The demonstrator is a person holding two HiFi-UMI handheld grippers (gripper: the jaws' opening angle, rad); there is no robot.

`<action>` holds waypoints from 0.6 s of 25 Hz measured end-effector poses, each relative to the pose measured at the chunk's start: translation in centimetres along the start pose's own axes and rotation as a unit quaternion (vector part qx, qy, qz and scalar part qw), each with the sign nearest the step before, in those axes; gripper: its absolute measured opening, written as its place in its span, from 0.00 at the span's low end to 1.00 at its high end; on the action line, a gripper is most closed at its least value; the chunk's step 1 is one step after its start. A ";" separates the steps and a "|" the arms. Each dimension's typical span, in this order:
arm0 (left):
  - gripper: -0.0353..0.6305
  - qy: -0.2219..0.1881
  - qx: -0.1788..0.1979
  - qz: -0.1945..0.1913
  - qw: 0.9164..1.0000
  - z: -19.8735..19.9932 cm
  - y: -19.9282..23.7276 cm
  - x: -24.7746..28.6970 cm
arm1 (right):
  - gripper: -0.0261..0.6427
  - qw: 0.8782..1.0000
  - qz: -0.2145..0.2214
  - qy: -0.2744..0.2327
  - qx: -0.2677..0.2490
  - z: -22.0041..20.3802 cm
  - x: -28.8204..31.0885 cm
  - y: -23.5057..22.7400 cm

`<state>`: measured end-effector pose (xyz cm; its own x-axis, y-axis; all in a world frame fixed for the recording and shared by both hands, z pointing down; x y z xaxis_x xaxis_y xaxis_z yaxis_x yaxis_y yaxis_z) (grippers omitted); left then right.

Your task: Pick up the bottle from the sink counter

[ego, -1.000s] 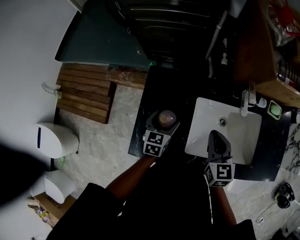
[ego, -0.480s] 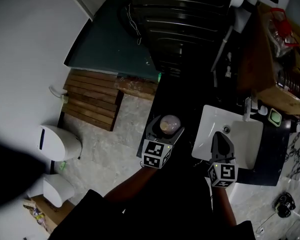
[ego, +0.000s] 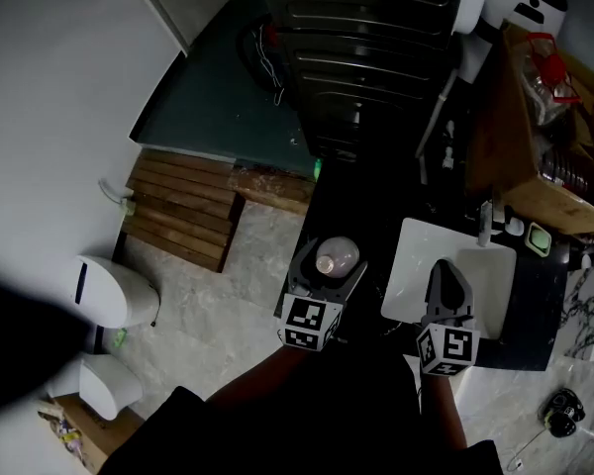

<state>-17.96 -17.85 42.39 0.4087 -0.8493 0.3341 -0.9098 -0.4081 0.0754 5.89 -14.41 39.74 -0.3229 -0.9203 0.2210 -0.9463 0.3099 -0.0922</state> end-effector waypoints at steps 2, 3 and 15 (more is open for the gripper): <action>0.62 -0.005 0.000 0.000 1.000 0.2 0.1 -0.3 | 0.10 1.000 -0.003 -0.003 -0.001 0.1 -0.2 0.1; 0.62 -0.006 0.001 0.001 1.000 0.2 0.1 -0.5 | 0.10 1.000 -0.004 -0.004 -0.001 0.2 -0.3 0.2; 0.62 -0.019 0.010 0.016 1.000 0.8 1.6 -0.7 | 0.10 0.999 -0.011 -0.018 -0.030 0.6 -1.3 -0.6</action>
<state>-19.61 -18.19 41.55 0.3813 -0.8743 0.3002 -0.9214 -0.3859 0.0465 6.88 -13.59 38.94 -0.3014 -0.9349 0.1872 -0.9530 0.3016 -0.0284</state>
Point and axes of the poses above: the fingertips, and each gripper's own axes: x forward along the fingers, y to its left, z out of its top, the point moved 8 cm from there along -x, backward along the fingers, and after that the axes turned 6 degrees about z, right-handed, at the moved point
